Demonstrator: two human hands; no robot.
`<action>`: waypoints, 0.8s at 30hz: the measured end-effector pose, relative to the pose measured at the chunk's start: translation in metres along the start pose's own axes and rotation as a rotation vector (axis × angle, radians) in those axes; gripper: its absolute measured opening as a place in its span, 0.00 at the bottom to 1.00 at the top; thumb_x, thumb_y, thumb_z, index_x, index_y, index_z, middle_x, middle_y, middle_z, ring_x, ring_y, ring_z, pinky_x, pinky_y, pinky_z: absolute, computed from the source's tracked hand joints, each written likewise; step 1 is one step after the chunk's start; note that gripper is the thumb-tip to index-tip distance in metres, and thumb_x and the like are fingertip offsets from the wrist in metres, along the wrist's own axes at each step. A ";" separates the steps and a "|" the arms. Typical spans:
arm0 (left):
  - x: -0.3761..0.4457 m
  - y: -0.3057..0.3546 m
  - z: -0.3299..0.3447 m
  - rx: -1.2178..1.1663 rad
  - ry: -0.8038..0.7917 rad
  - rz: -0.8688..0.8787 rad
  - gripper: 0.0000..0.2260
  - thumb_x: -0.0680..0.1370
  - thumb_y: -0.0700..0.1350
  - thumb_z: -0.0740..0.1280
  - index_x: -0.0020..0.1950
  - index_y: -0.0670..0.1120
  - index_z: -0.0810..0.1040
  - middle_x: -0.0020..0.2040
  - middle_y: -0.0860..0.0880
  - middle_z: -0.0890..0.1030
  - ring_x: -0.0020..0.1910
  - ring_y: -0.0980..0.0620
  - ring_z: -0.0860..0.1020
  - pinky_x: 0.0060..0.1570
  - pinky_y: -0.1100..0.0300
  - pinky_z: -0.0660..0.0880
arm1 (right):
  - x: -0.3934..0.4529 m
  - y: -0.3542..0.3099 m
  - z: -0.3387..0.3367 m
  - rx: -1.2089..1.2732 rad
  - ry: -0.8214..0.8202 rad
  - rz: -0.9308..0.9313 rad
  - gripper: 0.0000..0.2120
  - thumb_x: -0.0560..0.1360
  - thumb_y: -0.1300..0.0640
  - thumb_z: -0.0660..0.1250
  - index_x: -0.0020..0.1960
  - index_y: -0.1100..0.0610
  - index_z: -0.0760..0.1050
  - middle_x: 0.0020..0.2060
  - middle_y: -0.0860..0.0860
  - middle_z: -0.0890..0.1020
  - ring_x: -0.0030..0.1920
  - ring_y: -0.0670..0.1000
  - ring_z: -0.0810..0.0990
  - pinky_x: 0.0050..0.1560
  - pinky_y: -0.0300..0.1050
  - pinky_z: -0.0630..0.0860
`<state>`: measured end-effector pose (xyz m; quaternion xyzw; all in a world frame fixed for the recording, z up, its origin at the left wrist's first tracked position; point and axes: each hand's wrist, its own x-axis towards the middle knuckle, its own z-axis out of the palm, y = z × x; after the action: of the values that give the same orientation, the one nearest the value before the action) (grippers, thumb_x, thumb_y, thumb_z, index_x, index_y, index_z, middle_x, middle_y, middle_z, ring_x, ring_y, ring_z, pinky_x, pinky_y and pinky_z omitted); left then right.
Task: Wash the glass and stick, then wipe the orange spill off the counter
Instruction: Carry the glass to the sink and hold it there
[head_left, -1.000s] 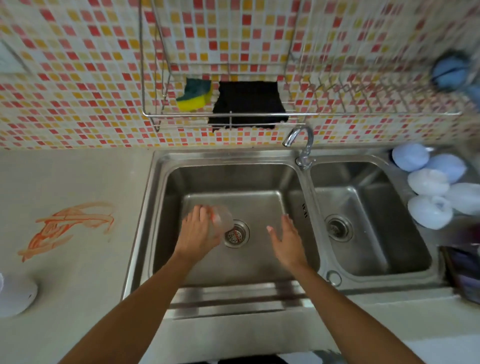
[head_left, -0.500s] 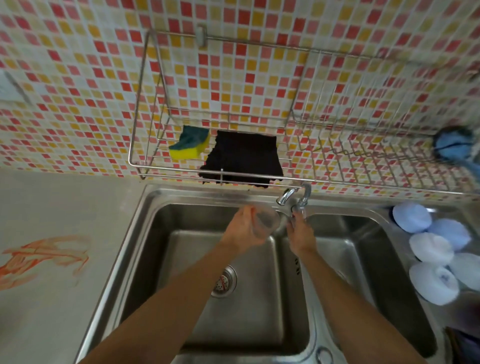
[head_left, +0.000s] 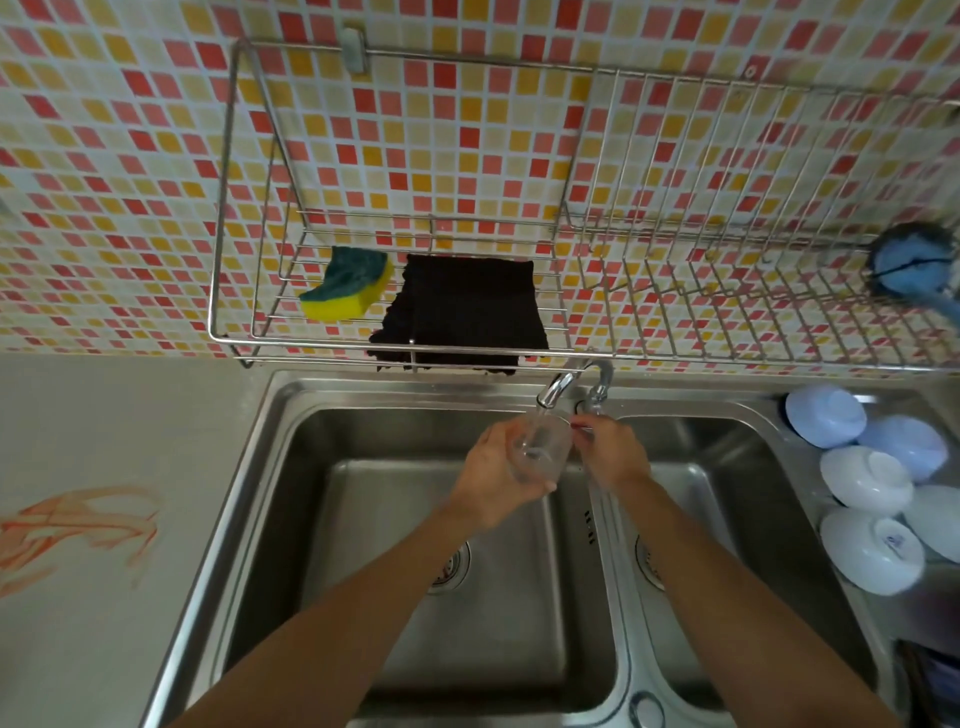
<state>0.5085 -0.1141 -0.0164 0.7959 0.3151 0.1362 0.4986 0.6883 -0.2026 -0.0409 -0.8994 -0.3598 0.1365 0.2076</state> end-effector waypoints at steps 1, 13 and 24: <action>0.000 0.000 -0.001 -0.025 0.010 -0.016 0.36 0.63 0.47 0.80 0.68 0.50 0.68 0.62 0.53 0.73 0.60 0.56 0.73 0.57 0.66 0.70 | 0.001 0.001 0.000 -0.006 -0.011 -0.013 0.12 0.77 0.50 0.67 0.60 0.46 0.79 0.54 0.53 0.83 0.52 0.55 0.81 0.51 0.46 0.77; -0.004 0.002 -0.003 0.025 -0.048 -0.001 0.32 0.63 0.48 0.80 0.63 0.46 0.70 0.58 0.53 0.73 0.55 0.56 0.73 0.48 0.71 0.67 | 0.007 0.003 0.007 0.004 0.083 -0.049 0.07 0.77 0.57 0.66 0.53 0.55 0.81 0.51 0.57 0.81 0.48 0.58 0.81 0.49 0.50 0.78; -0.008 0.001 0.000 0.027 -0.035 0.011 0.32 0.63 0.50 0.80 0.62 0.49 0.70 0.56 0.54 0.74 0.55 0.55 0.74 0.50 0.67 0.70 | 0.004 0.019 0.009 0.243 0.299 0.133 0.11 0.81 0.59 0.59 0.55 0.61 0.78 0.44 0.62 0.83 0.45 0.63 0.81 0.47 0.52 0.76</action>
<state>0.5024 -0.1192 -0.0145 0.8065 0.3038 0.1207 0.4925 0.6991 -0.2098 -0.0583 -0.8997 -0.2457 0.0572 0.3563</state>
